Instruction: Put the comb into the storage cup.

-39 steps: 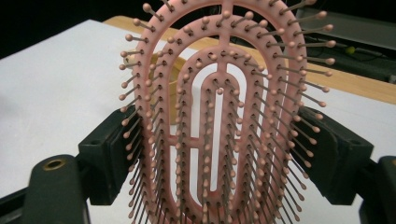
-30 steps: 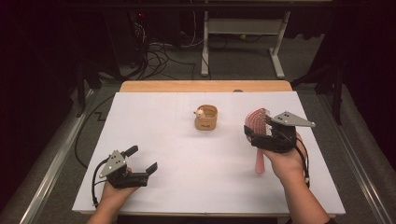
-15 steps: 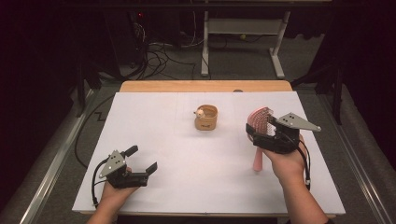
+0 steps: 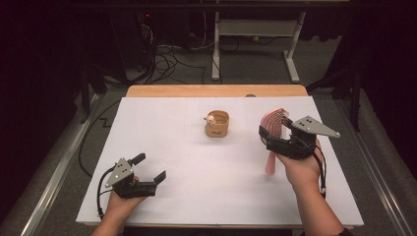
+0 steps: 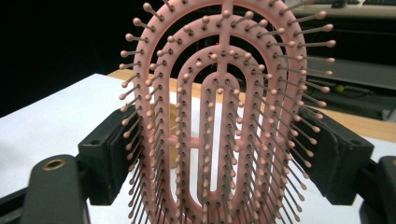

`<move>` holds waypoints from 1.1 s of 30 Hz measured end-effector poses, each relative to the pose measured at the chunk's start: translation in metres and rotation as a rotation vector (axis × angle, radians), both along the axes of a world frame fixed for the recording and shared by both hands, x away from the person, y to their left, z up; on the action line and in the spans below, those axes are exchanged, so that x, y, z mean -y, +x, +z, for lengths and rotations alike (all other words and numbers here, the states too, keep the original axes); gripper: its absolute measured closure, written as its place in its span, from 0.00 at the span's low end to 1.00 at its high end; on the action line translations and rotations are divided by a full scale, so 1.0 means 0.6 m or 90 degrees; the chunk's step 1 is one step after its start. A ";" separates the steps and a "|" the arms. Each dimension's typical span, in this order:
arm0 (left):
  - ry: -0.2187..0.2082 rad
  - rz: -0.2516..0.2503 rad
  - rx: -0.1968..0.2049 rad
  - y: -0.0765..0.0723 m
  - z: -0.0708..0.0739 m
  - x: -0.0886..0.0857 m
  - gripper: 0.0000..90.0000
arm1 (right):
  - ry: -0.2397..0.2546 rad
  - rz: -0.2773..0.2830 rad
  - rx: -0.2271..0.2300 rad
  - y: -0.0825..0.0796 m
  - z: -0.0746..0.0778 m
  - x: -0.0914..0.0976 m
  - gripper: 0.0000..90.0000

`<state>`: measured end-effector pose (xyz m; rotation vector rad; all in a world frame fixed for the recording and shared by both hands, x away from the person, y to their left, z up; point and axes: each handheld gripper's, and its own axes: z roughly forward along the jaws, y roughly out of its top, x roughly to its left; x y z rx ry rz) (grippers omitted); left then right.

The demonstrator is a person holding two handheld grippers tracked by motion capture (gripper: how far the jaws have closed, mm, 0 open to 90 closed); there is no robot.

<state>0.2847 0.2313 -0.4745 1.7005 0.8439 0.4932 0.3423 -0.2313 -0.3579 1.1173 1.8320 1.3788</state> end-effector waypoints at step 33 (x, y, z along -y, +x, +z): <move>-0.002 -0.003 0.006 0.001 0.000 0.002 0.00 | 0.018 -0.015 0.034 0.018 0.021 -0.020 0.23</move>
